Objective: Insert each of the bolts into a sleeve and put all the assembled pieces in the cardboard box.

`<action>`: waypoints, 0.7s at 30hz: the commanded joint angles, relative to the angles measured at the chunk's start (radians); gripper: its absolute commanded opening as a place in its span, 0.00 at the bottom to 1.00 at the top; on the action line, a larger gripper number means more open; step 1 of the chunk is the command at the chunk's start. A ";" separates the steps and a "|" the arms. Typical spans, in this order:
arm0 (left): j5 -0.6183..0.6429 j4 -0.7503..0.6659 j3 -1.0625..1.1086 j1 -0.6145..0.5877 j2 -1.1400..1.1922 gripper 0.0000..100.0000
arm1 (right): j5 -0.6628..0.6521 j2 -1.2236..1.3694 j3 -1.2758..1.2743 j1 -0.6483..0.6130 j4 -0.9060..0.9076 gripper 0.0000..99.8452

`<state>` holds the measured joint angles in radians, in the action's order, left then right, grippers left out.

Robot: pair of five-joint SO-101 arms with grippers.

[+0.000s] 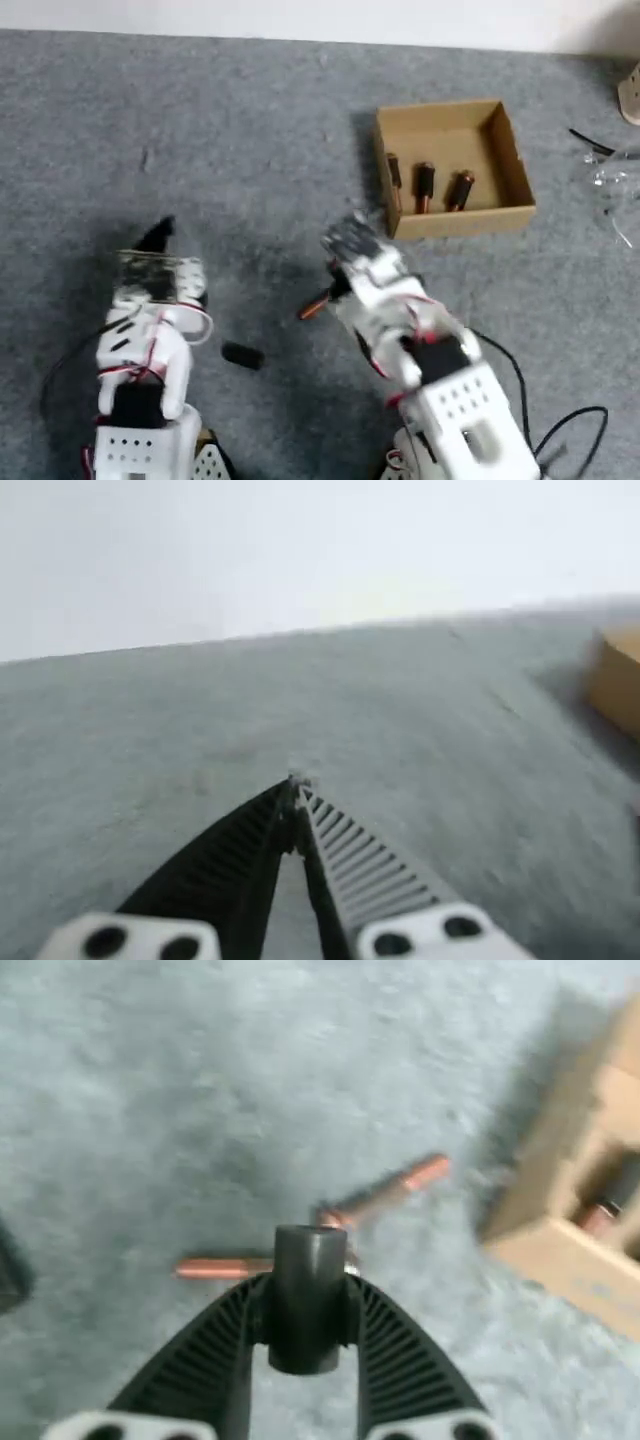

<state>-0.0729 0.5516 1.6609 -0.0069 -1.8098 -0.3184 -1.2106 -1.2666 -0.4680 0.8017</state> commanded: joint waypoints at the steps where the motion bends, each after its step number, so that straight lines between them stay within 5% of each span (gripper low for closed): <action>1: -0.069 0.086 -0.087 0.133 -0.013 0.01 | 0.008 -0.265 -0.147 0.107 -0.019 0.00; 8: -0.094 0.132 -0.170 0.209 0.059 0.01 | 0.006 -0.639 -0.318 0.199 0.120 0.00; 15: -0.094 0.132 -0.467 0.358 0.633 0.01 | 0.009 -0.602 -0.329 0.219 0.073 0.00; 21: -0.097 0.132 -0.684 0.526 1.047 0.01 | 0.063 -0.602 -0.334 0.384 -0.005 0.00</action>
<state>-0.1603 0.6836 1.1055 0.4580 -0.9383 -0.3030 -1.8044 -1.6057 -0.1672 0.8554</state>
